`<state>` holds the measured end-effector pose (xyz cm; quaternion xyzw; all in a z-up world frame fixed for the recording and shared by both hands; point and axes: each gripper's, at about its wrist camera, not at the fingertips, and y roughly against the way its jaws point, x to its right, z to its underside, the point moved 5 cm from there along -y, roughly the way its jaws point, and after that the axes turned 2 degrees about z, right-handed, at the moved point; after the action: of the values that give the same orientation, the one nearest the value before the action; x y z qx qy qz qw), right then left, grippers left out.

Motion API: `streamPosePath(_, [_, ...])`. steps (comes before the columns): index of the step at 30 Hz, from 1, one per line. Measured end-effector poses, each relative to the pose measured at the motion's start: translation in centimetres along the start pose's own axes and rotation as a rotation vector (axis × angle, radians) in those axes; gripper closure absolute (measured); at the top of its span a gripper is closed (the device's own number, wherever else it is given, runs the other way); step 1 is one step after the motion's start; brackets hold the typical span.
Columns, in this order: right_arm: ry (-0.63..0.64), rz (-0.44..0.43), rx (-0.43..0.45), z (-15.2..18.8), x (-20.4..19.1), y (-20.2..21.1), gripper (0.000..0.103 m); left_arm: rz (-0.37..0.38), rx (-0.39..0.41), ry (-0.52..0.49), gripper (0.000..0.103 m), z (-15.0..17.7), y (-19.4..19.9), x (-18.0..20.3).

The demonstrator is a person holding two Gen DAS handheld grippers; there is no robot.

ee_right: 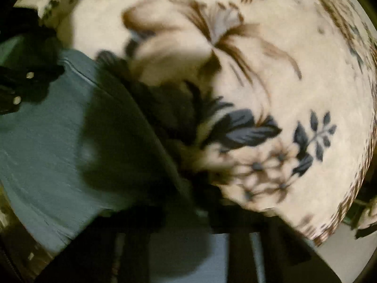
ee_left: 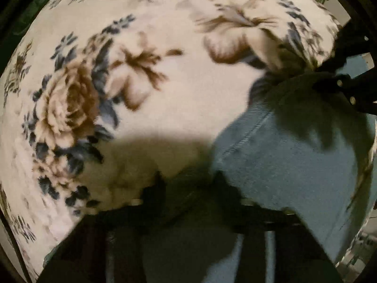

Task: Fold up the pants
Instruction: 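Grasp the jeans leg hems with both grippers and lift them toward the waistband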

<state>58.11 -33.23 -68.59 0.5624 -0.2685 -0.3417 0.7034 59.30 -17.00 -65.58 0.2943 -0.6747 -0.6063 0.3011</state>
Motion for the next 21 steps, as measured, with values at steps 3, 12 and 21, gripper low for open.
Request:
streamPosePath(3, [-0.023,0.061,0.05,0.6,-0.3,1.6,0.098,-0.013,0.044,0.007,0.092,0.5,2.0,-0.2])
streamPosePath(12, [-0.232,0.087,0.314,8.9,-1.4,11.9,0.098,0.015,0.256,0.239,0.098,8.2,12.2,2.6])
streamPosePath(21, [-0.313,0.032,0.279,24.5,-16.7,11.5,0.098,0.137,0.178,0.591,0.098,23.4,11.2,13.3])
